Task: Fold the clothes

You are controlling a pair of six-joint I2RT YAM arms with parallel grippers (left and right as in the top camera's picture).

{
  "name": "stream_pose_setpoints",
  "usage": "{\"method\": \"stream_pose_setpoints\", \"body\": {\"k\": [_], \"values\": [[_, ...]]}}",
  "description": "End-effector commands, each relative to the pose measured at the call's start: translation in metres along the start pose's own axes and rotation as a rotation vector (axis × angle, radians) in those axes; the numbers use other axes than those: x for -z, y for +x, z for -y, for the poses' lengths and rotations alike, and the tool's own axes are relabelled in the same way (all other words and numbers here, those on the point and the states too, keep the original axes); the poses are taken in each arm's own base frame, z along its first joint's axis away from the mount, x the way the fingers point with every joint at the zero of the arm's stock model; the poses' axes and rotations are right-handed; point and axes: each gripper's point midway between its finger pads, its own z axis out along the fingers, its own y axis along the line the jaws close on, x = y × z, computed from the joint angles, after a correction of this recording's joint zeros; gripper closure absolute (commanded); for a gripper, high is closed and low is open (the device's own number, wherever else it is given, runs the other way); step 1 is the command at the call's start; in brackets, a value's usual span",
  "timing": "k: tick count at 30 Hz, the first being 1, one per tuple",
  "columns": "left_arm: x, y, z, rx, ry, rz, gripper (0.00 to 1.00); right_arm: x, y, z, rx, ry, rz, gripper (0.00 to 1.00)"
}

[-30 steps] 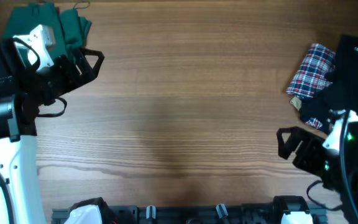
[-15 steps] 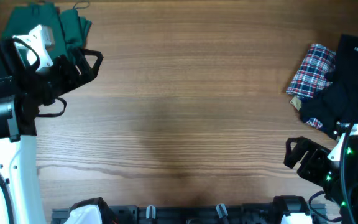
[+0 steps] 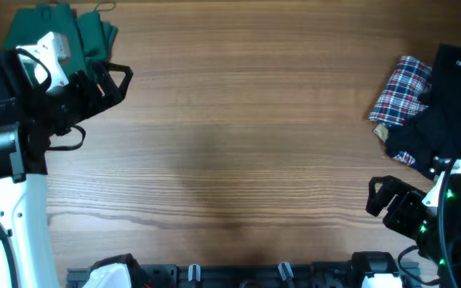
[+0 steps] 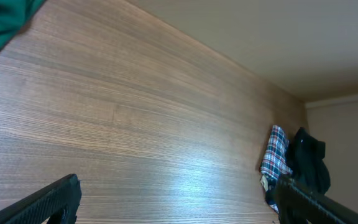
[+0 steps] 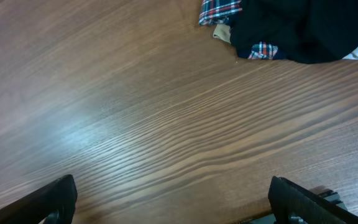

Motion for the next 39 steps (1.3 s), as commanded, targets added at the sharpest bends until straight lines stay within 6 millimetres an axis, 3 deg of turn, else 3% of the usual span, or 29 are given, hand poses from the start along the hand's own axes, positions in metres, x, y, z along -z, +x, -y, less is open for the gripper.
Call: {"method": "stream_pose_setpoints", "body": {"k": [1,6,11,14,18,24,27,39], "values": [[0.003,0.000,0.003,-0.034,0.000,0.009,0.00,-0.001,-0.001,0.004,-0.003,0.023,0.004,0.00],[0.003,0.000,0.003,-0.034,0.000,0.009,0.00,0.004,-0.012,0.015,-0.006,0.082,0.086,0.00],[0.003,0.000,0.003,-0.034,0.000,0.009,0.00,0.027,-0.066,-0.008,-0.036,-0.068,0.423,0.00],[0.003,0.000,0.003,-0.034,0.000,0.009,0.00,0.031,-0.080,-0.014,0.034,-0.114,0.569,0.00],[0.003,0.000,0.003,-0.034,-0.001,0.009,0.00,0.016,-0.072,-0.022,0.146,-0.171,0.650,0.00],[0.003,0.000,0.003,-0.034,0.000,0.009,0.00,-0.032,-0.048,-0.042,0.238,-0.340,0.727,0.00],[0.003,0.000,0.003,-0.034,0.000,0.009,0.00,-0.045,-0.045,-0.048,0.254,-0.396,0.786,0.00],[0.003,0.000,0.003,-0.034,0.000,0.009,0.00,-0.088,-0.032,-0.043,0.297,-0.401,0.886,0.00]]}}
